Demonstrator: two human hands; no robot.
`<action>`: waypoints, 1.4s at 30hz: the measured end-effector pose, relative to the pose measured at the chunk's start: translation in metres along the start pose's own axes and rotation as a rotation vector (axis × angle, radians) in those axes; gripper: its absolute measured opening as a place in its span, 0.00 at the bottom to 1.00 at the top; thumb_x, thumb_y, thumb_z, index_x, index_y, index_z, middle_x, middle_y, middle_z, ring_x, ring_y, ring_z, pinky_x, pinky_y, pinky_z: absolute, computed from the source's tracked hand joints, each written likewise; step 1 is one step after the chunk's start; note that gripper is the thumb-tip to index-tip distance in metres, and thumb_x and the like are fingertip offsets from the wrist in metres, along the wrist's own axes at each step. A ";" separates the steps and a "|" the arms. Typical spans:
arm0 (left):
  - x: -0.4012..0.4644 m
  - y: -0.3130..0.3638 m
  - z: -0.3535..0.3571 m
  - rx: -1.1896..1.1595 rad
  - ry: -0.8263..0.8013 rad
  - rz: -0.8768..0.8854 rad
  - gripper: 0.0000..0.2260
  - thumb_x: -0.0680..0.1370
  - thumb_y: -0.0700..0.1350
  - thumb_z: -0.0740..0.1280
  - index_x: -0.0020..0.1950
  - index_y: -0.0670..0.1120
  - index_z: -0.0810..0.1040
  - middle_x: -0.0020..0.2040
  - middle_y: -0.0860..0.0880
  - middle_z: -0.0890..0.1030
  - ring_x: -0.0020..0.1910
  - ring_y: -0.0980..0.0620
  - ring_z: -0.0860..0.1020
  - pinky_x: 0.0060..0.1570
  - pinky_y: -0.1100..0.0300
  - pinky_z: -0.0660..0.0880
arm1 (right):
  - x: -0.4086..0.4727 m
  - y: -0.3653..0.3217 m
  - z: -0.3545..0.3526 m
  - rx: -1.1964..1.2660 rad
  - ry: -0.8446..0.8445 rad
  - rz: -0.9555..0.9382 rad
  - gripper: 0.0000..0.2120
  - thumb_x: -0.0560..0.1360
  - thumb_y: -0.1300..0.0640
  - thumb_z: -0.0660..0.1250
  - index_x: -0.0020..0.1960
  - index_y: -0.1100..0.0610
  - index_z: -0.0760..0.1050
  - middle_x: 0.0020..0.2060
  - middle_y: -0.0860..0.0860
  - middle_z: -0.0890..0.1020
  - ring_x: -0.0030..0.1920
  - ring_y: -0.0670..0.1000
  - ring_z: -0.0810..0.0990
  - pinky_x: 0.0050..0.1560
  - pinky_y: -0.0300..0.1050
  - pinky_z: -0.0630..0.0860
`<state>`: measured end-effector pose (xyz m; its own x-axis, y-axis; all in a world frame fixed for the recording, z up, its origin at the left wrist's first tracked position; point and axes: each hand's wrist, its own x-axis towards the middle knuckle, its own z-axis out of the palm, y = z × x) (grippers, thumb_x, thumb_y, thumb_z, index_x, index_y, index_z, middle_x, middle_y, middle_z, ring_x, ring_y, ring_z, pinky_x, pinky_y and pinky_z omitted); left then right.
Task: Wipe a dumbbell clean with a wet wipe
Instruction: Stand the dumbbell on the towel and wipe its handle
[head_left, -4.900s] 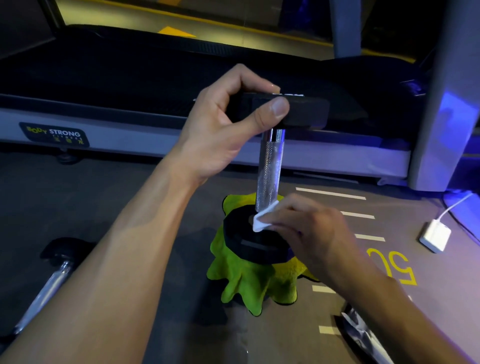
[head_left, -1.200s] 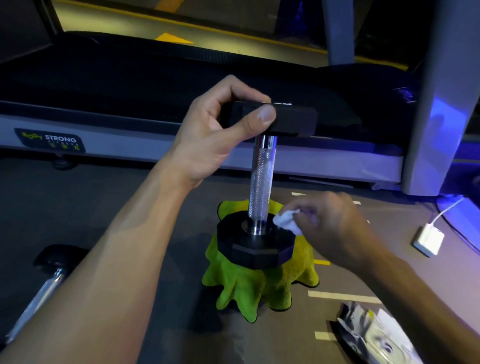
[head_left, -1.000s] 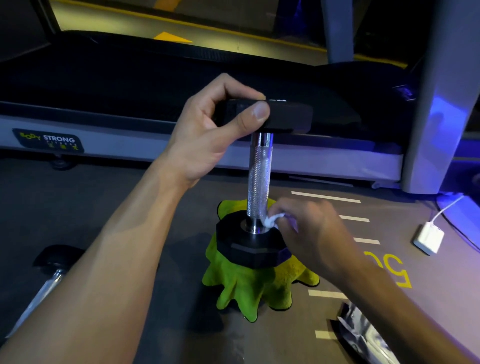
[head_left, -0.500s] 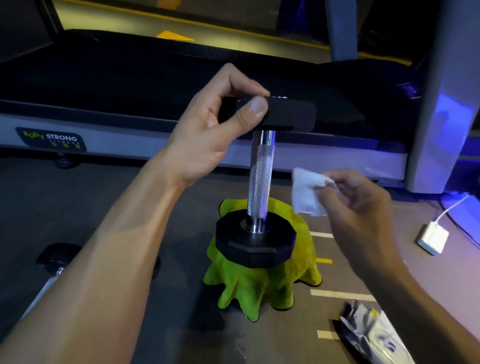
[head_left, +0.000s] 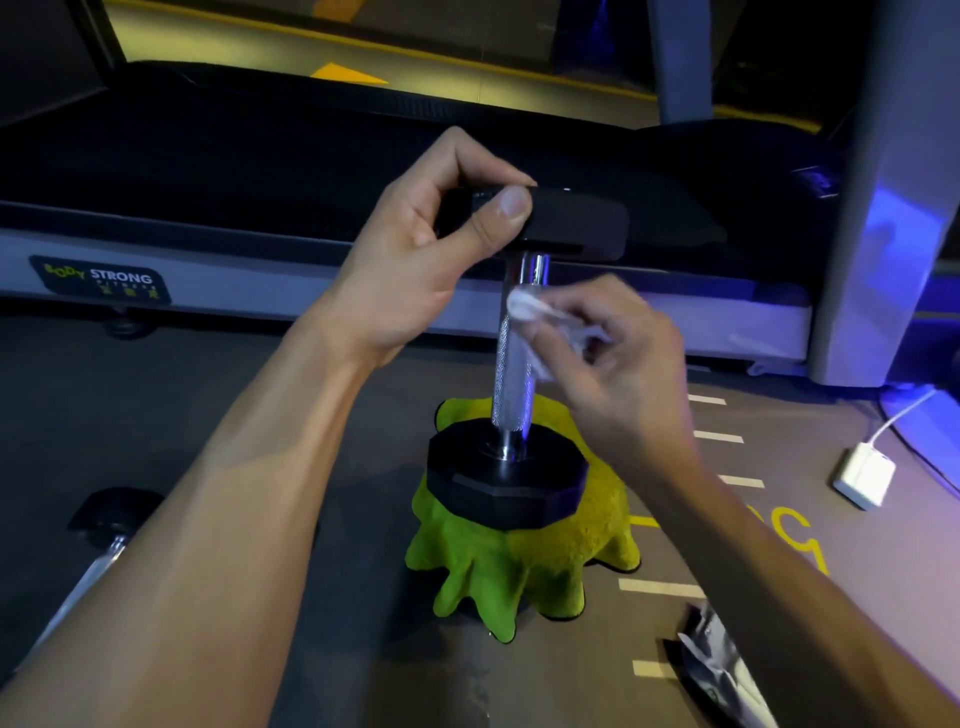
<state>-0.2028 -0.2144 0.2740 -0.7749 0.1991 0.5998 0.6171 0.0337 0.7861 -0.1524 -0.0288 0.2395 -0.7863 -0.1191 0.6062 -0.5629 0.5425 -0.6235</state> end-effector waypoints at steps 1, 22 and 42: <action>0.000 0.000 0.000 0.003 0.000 0.000 0.03 0.82 0.47 0.68 0.55 0.50 0.77 0.61 0.32 0.80 0.57 0.46 0.78 0.63 0.42 0.75 | 0.003 -0.001 0.003 0.014 0.049 -0.004 0.05 0.78 0.61 0.74 0.53 0.55 0.84 0.45 0.47 0.81 0.48 0.43 0.80 0.48 0.36 0.72; 0.003 -0.001 0.004 -0.068 -0.003 -0.013 0.03 0.82 0.46 0.69 0.54 0.49 0.78 0.61 0.32 0.80 0.57 0.48 0.78 0.63 0.50 0.76 | 0.016 -0.005 0.023 0.277 0.330 0.297 0.02 0.76 0.60 0.75 0.45 0.54 0.85 0.42 0.51 0.83 0.42 0.45 0.80 0.45 0.43 0.76; -0.005 0.004 -0.004 -0.013 0.015 -0.014 0.03 0.82 0.47 0.69 0.55 0.51 0.78 0.61 0.36 0.81 0.58 0.50 0.79 0.63 0.48 0.77 | -0.005 -0.010 0.027 -0.043 0.265 -0.061 0.11 0.79 0.71 0.67 0.56 0.62 0.84 0.51 0.53 0.79 0.50 0.44 0.79 0.49 0.39 0.76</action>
<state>-0.1966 -0.2191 0.2748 -0.7857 0.1837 0.5907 0.6042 0.0234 0.7965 -0.1496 -0.0559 0.2291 -0.6540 0.0661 0.7536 -0.5913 0.5767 -0.5638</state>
